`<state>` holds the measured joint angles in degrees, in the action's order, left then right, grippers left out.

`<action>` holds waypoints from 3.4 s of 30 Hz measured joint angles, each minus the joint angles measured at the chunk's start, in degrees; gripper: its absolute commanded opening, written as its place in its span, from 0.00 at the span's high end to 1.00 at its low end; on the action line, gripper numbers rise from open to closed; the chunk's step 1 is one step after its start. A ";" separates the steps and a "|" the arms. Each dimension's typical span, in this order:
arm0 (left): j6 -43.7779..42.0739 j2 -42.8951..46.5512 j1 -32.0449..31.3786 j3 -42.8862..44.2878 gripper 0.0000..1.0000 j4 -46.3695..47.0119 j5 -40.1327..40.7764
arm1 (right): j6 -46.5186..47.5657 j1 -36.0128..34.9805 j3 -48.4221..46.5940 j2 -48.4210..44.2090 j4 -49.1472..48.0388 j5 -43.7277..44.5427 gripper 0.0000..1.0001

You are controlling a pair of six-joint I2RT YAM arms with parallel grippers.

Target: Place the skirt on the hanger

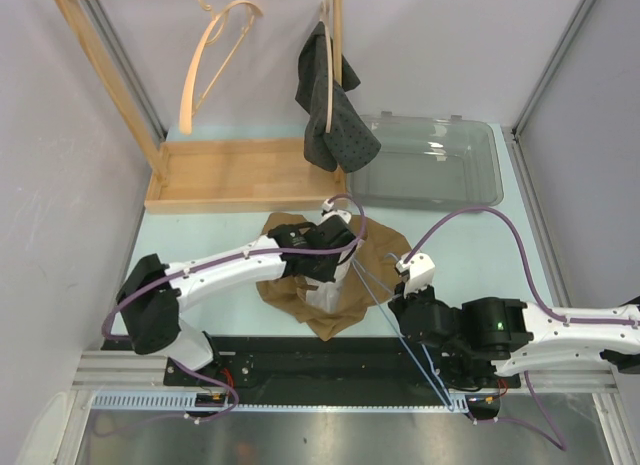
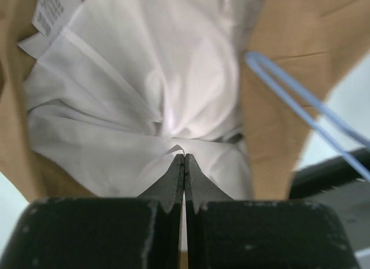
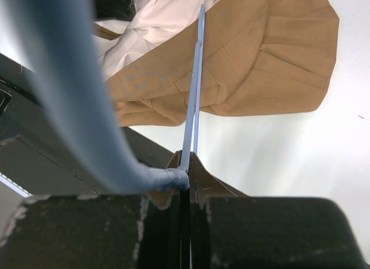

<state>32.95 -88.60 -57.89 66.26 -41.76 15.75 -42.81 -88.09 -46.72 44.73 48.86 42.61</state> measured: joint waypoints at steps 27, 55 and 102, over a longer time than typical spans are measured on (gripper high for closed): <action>1.68 14.40 0.22 0.79 1.00 -5.35 -3.41 | 12.98 -6.08 0.00 -2.08 -15.30 -7.04 1.00; 5.81 15.96 1.73 0.15 1.00 -5.51 0.85 | 12.87 -9.73 -0.02 -1.40 -14.45 -1.42 1.00; 8.26 13.16 1.79 0.63 1.00 -5.53 8.13 | 13.57 -10.75 -0.02 0.85 -17.64 -0.35 1.00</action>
<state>41.21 -75.44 -56.10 66.89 -47.29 23.88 -29.23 -98.85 -46.74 45.58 31.22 42.26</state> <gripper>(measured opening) 0.003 0.041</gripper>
